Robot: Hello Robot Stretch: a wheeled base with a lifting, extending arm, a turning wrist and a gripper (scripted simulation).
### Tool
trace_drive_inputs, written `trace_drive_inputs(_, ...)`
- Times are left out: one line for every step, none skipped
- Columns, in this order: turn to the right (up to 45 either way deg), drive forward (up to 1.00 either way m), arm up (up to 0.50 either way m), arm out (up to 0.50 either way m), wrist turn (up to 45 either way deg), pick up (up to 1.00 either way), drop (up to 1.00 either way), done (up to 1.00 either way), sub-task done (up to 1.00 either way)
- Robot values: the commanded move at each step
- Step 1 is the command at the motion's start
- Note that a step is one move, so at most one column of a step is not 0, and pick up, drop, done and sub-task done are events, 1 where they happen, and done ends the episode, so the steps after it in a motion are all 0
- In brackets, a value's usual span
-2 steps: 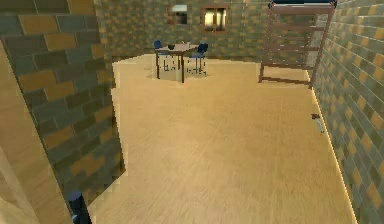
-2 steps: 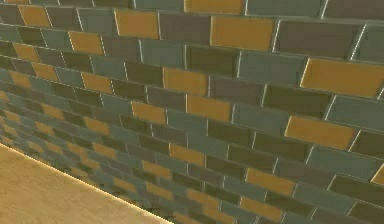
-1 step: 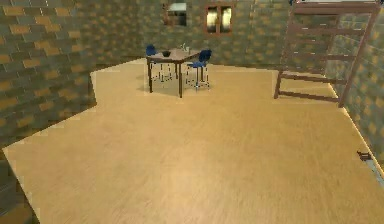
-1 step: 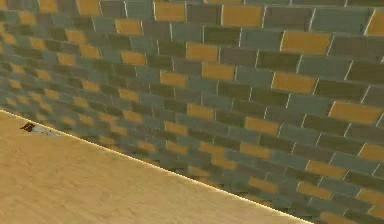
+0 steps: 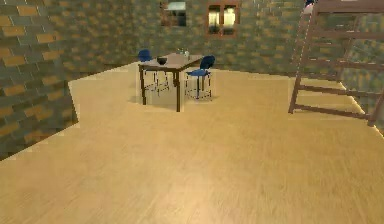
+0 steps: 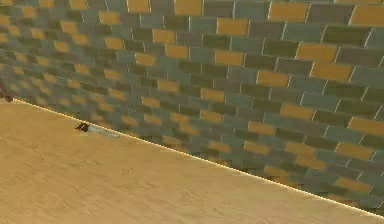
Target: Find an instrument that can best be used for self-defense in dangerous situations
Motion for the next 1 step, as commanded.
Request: trace_drive_inputs(-30.0,0.0,0.0,0.0,0.0,0.0,0.0,0.0,0.0)
